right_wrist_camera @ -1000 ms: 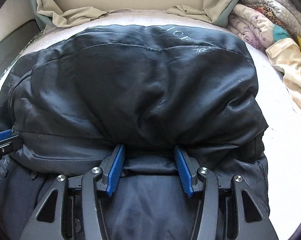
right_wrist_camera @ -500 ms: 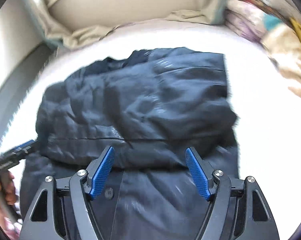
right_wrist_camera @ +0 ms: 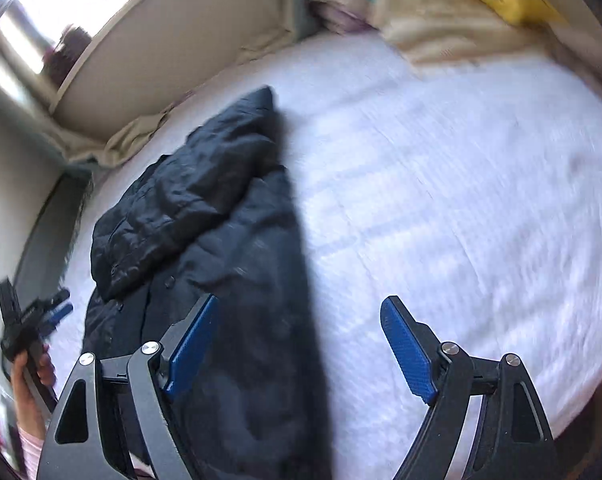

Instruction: Fold large clothes

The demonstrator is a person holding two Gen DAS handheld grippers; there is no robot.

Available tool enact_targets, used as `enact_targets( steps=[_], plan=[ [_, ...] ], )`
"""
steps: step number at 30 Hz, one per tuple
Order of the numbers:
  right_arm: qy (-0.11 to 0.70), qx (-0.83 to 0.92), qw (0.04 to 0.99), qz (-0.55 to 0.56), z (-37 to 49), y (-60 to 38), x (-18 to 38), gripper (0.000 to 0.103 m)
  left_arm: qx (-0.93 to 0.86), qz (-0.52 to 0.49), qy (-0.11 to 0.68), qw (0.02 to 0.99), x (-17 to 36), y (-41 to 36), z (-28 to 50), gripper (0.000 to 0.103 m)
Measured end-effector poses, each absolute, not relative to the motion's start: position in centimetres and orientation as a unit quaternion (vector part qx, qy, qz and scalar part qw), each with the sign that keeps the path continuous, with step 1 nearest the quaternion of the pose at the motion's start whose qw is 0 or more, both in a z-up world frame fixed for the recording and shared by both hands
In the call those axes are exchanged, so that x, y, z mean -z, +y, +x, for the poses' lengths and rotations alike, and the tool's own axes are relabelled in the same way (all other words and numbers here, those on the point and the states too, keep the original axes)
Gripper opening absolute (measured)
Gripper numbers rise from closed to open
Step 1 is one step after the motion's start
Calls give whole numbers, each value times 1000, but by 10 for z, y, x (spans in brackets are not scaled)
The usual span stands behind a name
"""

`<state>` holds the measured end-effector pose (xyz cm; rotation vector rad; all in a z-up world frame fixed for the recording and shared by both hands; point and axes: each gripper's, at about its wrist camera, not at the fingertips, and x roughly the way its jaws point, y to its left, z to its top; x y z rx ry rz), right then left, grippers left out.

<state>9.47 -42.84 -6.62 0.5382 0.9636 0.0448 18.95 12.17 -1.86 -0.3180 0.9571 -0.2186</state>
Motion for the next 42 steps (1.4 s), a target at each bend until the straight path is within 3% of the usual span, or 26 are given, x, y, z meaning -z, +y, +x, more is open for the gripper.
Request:
enact_targets(
  steps=[11,21,30,34,40,42],
  plan=[
    [530,-109,764,352,86,-428,115,82,92,-215,503,832,47,169,119,78],
    [543,-166,746,347,78,-413,129,83,125,-299,563,760,98,186,85,78],
    [554,-234,702,382,77,-402,142,83,161,-370,553,729,114,185,74,78],
    [554,-246,700,377,77,-396,141,83,166,-350,554,737,114,176,66,67],
    [579,-271,670,376,80,-385,149,51,179,-349,558,731,118,168,59,49],
    [588,-271,671,362,79,-382,151,35,177,-360,559,726,122,171,60,36]
  ],
)
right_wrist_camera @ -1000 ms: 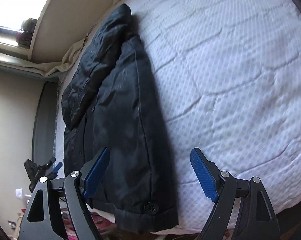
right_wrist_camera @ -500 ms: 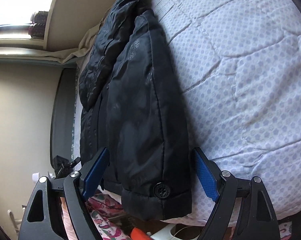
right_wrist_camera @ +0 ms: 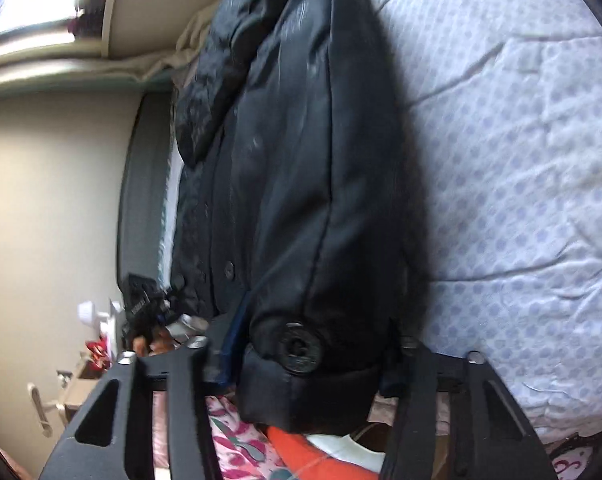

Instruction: Fold large clothes

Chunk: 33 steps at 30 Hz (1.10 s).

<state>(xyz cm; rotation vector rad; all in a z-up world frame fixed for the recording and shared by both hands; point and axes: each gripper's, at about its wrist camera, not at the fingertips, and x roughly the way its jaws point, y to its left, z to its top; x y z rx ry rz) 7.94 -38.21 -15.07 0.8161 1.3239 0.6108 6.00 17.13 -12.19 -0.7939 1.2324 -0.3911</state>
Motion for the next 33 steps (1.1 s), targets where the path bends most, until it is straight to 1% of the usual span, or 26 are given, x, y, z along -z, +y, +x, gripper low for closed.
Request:
enact_targets(
  steps=[1,2,3,5,12,17,29,33],
  plan=[
    [589,-268,671,361,80,-382,152,31,176,-366,560,722,124,173,61,33],
    [590,-266,670,364,80,-383,153,20,176,-367,560,722,125,173,62,29],
    [589,-266,670,365,80,-384,153,12,177,-366,559,723,125,173,61,22],
    [582,-273,679,355,82,-381,146,9,185,-367,547,729,119,173,61,18],
    [529,-301,709,357,80,-377,114,6,200,-345,491,775,82,174,49,14],
    [500,-311,720,367,70,-379,92,5,218,-349,470,781,64,174,32,13],
    [467,-323,719,400,-6,-398,65,5,229,-358,482,767,44,189,-40,13],
    [462,-325,719,404,-18,-396,59,5,228,-377,481,758,40,195,-46,13]
  ],
)
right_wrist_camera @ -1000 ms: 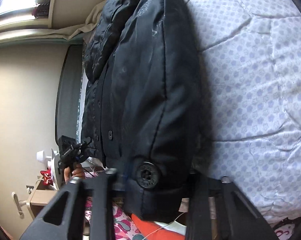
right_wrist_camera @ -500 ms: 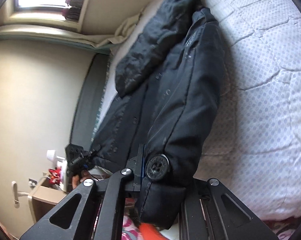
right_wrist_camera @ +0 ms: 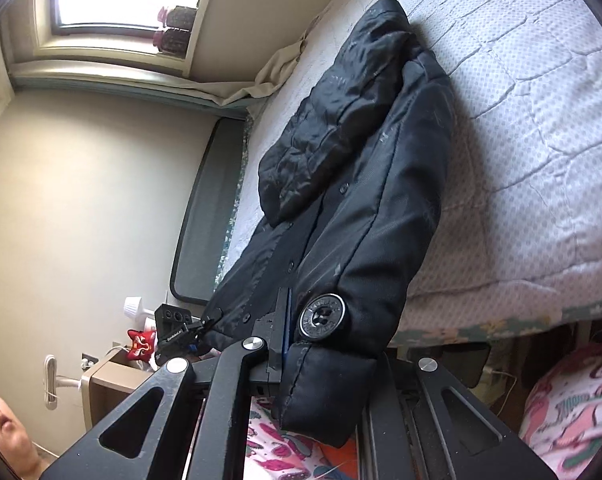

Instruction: Fold large clothes

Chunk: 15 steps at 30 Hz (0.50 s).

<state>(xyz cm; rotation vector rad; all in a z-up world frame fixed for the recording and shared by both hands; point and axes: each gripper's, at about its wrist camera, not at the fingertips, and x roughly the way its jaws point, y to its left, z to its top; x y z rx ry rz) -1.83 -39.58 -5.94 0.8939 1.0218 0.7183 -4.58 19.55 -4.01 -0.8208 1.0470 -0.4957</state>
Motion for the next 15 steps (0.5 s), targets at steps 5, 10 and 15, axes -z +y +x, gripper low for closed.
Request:
enact_targets(
  steps=[5,10,15],
  plan=[
    [447,-328,724,410,9,-395,41,5,232,-388,459,764,23,195,-14,13],
    [434,-313,746,396,60,-384,9,5,217,-409,444,767,6,201,44,14],
    [425,-285,759,403,123,-373,-7,5,205,-399,438,779,-9,196,102,14]
  ],
)
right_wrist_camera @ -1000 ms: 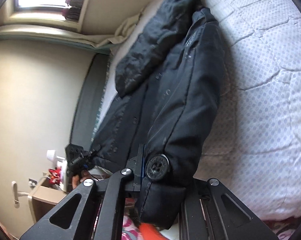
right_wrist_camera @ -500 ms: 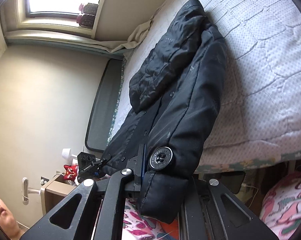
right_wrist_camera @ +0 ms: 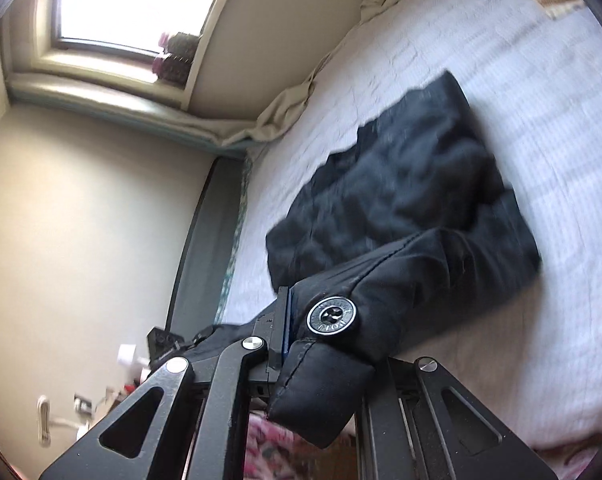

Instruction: Fold large clothes

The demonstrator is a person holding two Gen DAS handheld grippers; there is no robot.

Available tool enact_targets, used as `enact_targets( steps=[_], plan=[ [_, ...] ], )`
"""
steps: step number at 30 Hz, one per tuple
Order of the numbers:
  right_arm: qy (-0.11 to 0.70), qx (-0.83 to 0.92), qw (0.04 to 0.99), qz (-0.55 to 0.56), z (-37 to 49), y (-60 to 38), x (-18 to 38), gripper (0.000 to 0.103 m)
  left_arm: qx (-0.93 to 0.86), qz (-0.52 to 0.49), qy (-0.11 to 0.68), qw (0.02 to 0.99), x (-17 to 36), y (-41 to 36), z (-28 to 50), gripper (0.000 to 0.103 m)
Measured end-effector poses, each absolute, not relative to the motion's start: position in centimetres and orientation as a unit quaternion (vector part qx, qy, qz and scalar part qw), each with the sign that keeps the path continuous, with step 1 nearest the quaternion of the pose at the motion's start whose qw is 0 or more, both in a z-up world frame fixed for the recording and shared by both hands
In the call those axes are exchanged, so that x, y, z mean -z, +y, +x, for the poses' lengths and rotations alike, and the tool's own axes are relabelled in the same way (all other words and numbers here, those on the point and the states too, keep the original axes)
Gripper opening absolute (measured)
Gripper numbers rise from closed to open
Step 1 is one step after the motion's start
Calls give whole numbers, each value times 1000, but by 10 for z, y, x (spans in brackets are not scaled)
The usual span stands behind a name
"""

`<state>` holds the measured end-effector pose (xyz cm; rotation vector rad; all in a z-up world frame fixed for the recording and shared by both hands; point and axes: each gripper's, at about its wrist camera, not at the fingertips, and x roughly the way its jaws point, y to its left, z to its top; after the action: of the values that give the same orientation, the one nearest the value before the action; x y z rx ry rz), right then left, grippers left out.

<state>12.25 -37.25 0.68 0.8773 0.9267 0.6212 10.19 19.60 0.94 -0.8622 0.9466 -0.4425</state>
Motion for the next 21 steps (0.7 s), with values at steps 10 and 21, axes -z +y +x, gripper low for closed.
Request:
enact_targets(
  steps=[10,21],
  plan=[
    [457,-199,773,391,227,-362,24,12,179,-379,452,787,17,189,199,40],
    [425,-174,781,424,272,-372,46,70,161,-416,410,796,27,212,228,74]
  ],
)
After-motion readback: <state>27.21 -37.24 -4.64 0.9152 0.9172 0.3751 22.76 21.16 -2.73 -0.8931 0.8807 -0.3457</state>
